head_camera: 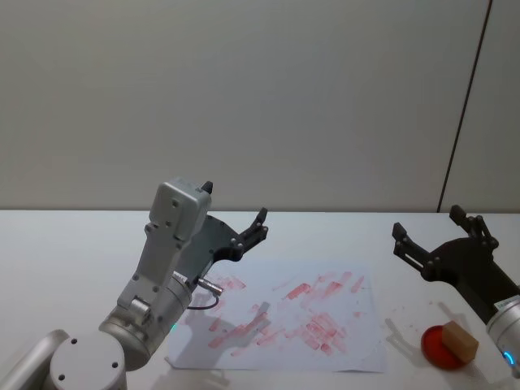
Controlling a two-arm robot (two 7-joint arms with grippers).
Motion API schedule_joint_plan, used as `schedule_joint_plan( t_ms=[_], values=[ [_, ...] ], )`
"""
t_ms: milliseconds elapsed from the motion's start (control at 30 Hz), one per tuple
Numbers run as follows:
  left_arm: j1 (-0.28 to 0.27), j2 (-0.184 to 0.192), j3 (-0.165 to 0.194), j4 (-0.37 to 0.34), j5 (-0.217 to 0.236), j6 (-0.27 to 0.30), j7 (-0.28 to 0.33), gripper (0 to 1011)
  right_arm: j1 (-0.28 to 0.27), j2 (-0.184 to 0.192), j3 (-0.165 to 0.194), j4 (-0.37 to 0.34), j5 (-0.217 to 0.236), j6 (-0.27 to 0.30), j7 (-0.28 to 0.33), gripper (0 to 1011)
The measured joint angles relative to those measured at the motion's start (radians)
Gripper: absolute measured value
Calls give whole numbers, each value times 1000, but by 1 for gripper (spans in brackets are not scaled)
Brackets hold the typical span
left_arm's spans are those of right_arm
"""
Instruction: Use the one hand to pick up the stamp and affix it onto the A4 paper.
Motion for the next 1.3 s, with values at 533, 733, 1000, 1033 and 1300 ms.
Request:
schedule_joint_plan(
  t_ms=[533, 733, 1000, 1033, 1300],
  values=[
    [0, 0, 0, 0, 0, 0, 0, 1002, -24, 32, 19, -16, 15, 29, 13, 1001],
    [0, 0, 0, 0, 0, 0, 0, 1002, -78, 81, 41, -48, 37, 73, 16, 1001],
    [0, 0, 0, 0, 0, 0, 0, 1003, -143, 136, 65, -77, 60, 126, 16, 1001],
    [0, 0, 0, 0, 0, 0, 0, 1002, -150, 142, 68, -79, 61, 130, 16, 1001],
    [0, 0, 0, 0, 0, 0, 0, 1003, -187, 182, 87, -84, 61, 173, 21, 1001]
  ],
)
